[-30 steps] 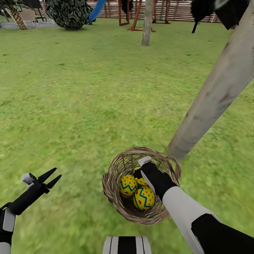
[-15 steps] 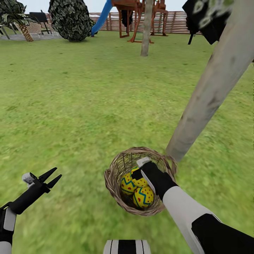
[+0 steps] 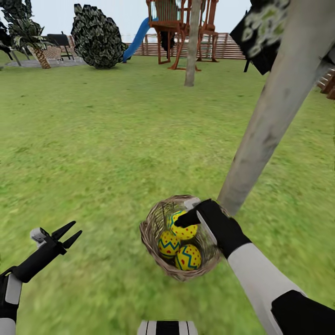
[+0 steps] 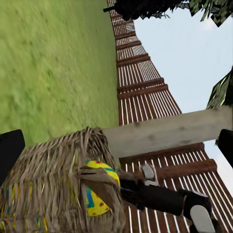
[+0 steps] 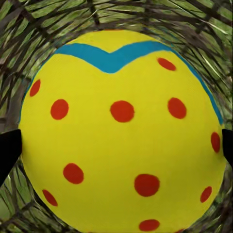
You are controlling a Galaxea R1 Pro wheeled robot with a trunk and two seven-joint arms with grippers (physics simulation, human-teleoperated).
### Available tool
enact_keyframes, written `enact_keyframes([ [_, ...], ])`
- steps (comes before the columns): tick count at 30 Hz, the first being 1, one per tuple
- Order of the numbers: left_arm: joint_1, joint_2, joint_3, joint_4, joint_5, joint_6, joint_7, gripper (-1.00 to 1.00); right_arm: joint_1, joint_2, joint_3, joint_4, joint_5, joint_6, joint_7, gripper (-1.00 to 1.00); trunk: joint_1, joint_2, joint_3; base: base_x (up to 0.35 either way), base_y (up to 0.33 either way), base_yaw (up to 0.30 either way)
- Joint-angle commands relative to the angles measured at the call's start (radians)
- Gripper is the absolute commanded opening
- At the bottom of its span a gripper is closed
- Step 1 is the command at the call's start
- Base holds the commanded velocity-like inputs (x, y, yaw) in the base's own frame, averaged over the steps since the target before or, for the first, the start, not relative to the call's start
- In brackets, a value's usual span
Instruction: Take the three Easter eggs out of the wicker basket on the lawn in the garden, then place them on the lawn next to a single tree (choose any tree) so that all three eggs are next to the same tree and none are left in the basket.
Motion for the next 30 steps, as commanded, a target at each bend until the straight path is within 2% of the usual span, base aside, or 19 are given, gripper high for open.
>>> enact_keyframes([
  [1,-0.001,-0.001,0.001,0.001,0.0,0.01,-0.003,1.0,0.011,-0.026,0.0,-0.038,-0.01,0.012,0.018,-1.0,-0.001,0.0,0.003,-0.275,0.0,0.0],
  [2,-0.001,-0.001,0.001,0.001,0.0,0.01,-0.003,1.0,0.031,-0.048,0.0,-0.093,-0.038,0.018,0.04,-1.0,-0.002,0.0,0.007,-0.119,0.0,0.0],
  [3,-0.001,-0.002,0.001,0.001,0.0,0.01,-0.003,1.0,0.062,-0.073,0.0,-0.183,-0.082,0.041,0.058,-1.0,-0.002,0.0,0.011,-0.039,0.0,0.0],
  [4,-0.001,-0.002,0.001,0.001,0.0,0.01,-0.003,1.0,0.093,-0.092,0.0,-0.265,-0.107,0.05,0.063,-1.0,-0.002,0.001,0.015,-0.016,0.0,0.0],
  [6,-0.001,-0.002,0.001,0.001,0.0,0.009,-0.003,1.0,0.161,-0.116,0.0,-0.443,-0.127,0.057,0.066,-1.0,-0.003,0.001,0.023,-0.003,0.0,0.0],
  [7,-0.001,-0.002,0.001,0.001,0.0,0.009,-0.003,1.0,0.175,-0.12,0.0,-0.476,-0.135,0.057,0.067,-1.0,-0.004,0.001,0.026,0.0,0.0,0.0],
  [8,-0.001,-0.002,0.001,0.001,0.0,0.009,-0.003,1.0,0.182,-0.122,0.0,-0.492,-0.161,0.056,0.069,-1.0,-0.004,0.002,0.03,0.0,0.0,0.0],
  [10,-0.001,-0.002,0.001,0.001,0.0,0.008,-0.003,1.0,0.187,-0.132,0.0,-0.502,-0.288,0.054,0.081,-1.0,-0.005,0.002,0.038,0.0,0.0,0.0],
  [11,-0.001,-0.002,0.001,0.002,0.0,0.008,-0.003,1.0,0.188,-0.2,0.0,-0.503,-0.456,0.052,0.153,-1.0,-0.006,0.002,0.042,0.0,0.0,0.0],
  [12,-0.001,-0.003,0.001,0.002,0.0,0.008,-0.003,1.0,0.188,-0.264,0.0,-0.504,-0.586,0.052,0.277,-1.0,-0.006,0.003,0.046,0.0,0.0,0.0],
  [14,0.001,0.009,-0.011,-0.01,0.012,0.01,-0.014,1.0,0.2,-0.249,-0.011,-0.492,-0.571,0.041,0.261,-1.0,-0.006,0.003,0.046,0.0,0.0,0.0],
  [16,0.001,0.019,-0.002,-0.009,0.024,0.012,-0.025,1.0,0.195,-0.238,-0.023,-0.481,-0.558,0.03,0.263,-1.0,-0.006,0.003,0.046,0.0,0.0,0.0],
  [19,0.002,0.016,0.015,-0.011,0.041,0.013,-0.025,1.0,0.185,-0.255,-0.015,-0.487,-0.576,0.021,0.28,-1.0,-0.006,0.003,0.046,0.0,0.0,0.0],
  [22,0.002,0.024,0.032,-0.012,0.058,0.013,-0.026,1.0,0.184,-0.271,-0.015,-0.494,-0.594,0.021,0.292,-1.0,-0.006,0.003,0.046,0.0,0.0,0.0],
  [29,0.002,0.024,0.033,-0.012,0.097,0.013,-0.027,1.0,0.184,-0.279,-0.054,-0.493,-0.609,0.025,0.327,-1.0,-0.006,0.003,0.048,0.0,0.0,-0.062],
  [30,0.002,0.024,0.034,-0.012,0.128,0.013,-0.027,1.0,0.185,-0.279,-0.086,-0.493,-0.609,0.025,0.332,-1.0,-0.006,0.003,0.049,0.0,0.0,-0.207],
])
